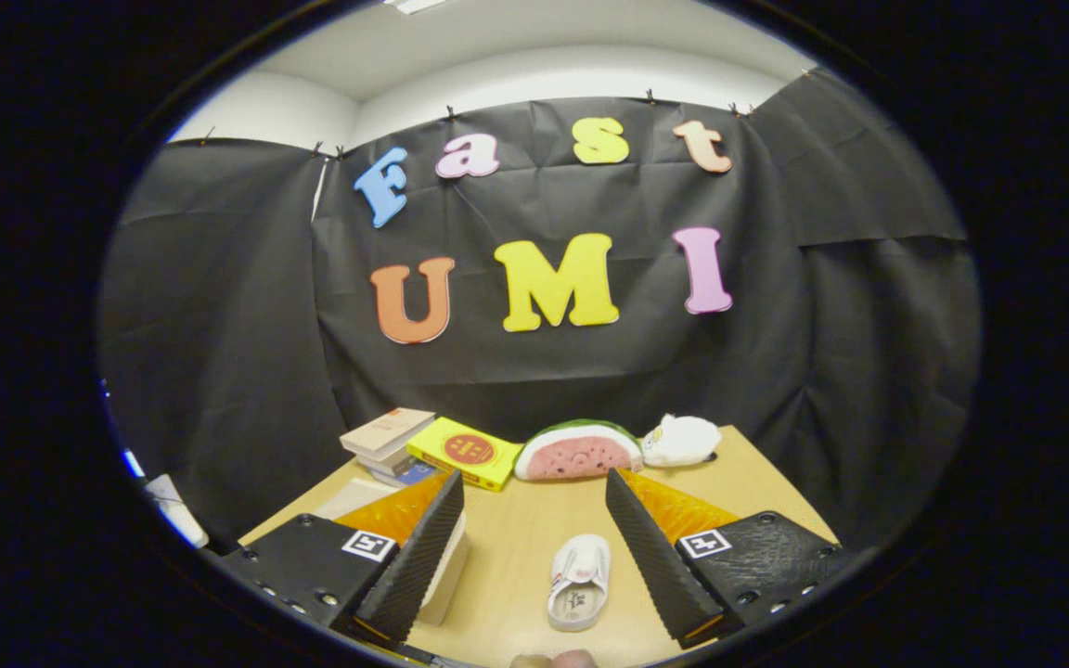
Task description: Open the storage box then place both shoes into the box .Put the left shoe in first, then the right shoe, with the right side of both shoes facing outward in a uniform manner.
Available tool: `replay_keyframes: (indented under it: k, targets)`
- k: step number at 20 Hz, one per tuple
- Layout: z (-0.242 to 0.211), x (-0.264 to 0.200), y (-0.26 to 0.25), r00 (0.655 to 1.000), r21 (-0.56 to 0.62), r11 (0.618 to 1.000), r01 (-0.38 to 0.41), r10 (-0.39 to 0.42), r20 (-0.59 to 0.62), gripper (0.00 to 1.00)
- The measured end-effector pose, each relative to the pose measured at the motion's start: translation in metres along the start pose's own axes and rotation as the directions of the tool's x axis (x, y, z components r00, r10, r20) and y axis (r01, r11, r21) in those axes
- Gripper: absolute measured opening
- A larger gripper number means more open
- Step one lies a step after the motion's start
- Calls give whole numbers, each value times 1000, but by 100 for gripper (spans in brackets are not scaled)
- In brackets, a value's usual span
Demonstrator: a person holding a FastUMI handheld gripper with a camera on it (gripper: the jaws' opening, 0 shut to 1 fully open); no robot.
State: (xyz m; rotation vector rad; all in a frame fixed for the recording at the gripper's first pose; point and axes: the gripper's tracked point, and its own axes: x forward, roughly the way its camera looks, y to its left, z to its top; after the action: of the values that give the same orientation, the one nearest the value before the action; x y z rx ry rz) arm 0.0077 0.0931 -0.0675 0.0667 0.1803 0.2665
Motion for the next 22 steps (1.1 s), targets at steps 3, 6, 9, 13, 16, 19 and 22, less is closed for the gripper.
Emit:
replay_keyframes:
  k: [3,6,9,13,16,19,22]
  targets:
    - [-27,12,17,996,27,998,-51,53,-72,95]
    - [-57,26,36,982,96,991,-96,110,-152,96]
    - [-91,39,59,952,204,970,-136,184,-243,96]
    - [-139,55,84,905,279,946,-165,257,-339,96]
    - [-175,67,100,859,320,930,-181,308,-408,96]
    - [-196,77,109,803,363,903,-229,386,-454,95]
    - [-205,79,117,734,446,847,-289,495,-466,95]
